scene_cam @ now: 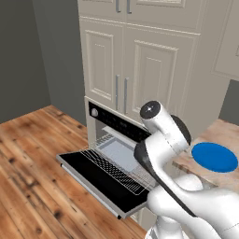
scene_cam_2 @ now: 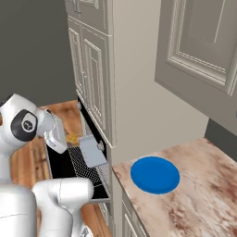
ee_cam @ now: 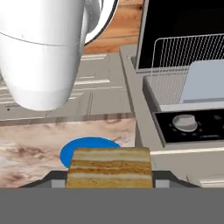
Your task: Take the baked cake out of the oven and place it on the plate for cooling. Then close the oven door.
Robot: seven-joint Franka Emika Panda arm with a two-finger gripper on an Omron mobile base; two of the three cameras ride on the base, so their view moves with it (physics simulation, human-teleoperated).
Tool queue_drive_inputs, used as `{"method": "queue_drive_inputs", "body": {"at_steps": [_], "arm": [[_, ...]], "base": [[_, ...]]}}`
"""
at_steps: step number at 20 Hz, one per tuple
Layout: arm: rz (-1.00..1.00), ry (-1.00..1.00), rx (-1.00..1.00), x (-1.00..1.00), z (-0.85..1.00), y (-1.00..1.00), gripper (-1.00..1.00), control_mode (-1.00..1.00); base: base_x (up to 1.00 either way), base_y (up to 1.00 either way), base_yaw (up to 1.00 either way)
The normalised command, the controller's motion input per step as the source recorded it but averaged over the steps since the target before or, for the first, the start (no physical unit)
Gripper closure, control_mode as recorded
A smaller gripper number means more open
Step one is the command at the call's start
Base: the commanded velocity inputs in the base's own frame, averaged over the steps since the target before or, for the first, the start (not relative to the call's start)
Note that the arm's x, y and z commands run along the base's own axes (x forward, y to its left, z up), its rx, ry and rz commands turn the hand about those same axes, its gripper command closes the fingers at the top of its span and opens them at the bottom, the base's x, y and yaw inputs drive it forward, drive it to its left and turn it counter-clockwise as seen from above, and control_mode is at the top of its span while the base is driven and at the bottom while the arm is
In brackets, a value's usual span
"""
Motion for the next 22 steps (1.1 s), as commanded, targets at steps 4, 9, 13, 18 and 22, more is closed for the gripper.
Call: {"method": "queue_drive_inputs", "body": {"at_steps": [4, 9, 13, 18, 22], "arm": [[-0.15, 0.00, 0.01, -0.43, 0.00, -1.00, 1.00, -1.00], [-0.11, 0.05, 0.03, -0.16, 0.00, -1.00, 1.00, -1.00], [-0.03, 0.07, 0.08, 0.00, 0.00, -1.00, 1.00, -1.00], [0.00, 0.07, 0.14, 0.03, 0.00, -0.99, 1.00, -1.00], [0.00, 0.05, 0.15, 0.12, -0.06, -0.85, 1.00, -1.00]], "base": [[0.00, 0.00, 0.00], [0.00, 0.00, 0.00], [0.00, 0.00, 0.00], [0.00, 0.00, 0.00], [0.00, 0.00, 0.00]]}}
